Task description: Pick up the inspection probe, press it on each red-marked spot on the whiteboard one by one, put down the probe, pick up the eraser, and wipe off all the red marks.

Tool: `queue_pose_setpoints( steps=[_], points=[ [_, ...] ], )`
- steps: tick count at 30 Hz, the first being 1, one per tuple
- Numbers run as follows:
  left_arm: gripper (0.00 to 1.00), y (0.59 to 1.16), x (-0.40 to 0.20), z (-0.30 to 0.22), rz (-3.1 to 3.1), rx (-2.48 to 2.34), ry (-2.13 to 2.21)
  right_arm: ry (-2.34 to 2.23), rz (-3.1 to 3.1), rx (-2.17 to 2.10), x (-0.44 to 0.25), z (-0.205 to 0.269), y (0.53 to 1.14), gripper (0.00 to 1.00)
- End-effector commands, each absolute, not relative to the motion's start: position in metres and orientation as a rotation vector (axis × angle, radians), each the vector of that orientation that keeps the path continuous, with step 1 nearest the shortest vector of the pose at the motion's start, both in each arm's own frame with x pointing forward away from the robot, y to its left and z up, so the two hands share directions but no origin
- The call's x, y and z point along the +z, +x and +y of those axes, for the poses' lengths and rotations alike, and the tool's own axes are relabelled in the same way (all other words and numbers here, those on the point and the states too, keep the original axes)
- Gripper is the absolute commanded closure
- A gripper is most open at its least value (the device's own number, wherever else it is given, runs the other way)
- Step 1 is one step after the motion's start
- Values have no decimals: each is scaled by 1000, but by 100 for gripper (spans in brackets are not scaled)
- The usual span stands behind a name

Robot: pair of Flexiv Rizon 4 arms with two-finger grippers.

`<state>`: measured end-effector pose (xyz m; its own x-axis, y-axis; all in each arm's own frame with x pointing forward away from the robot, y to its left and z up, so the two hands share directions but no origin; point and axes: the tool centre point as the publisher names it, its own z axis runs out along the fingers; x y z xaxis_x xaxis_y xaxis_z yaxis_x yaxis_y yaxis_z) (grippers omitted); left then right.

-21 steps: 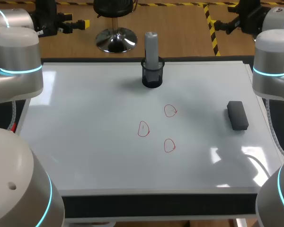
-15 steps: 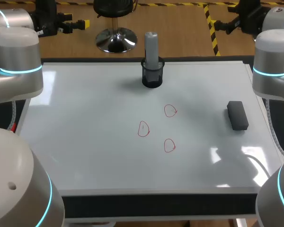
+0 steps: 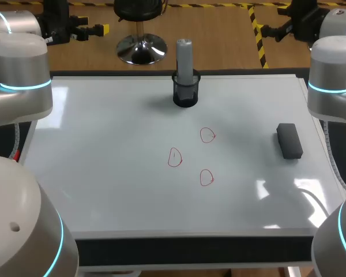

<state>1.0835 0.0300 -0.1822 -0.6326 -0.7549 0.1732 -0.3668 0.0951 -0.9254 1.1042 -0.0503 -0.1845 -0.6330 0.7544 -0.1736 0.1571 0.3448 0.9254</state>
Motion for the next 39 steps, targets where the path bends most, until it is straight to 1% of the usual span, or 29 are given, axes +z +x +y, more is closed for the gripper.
queue_pose_setpoints(
  steps=[1,23,39],
  points=[
    [0,1083,-182,30,2033,-1550,-1105,793,2013,1291,-184,-50,1104,0],
    [0,1074,-180,9,2179,-1618,-927,793,2013,1291,-184,-50,1104,0],
    [0,1054,-187,-16,2326,-1781,-691,793,2013,1291,-184,-50,1104,0]
  ],
)
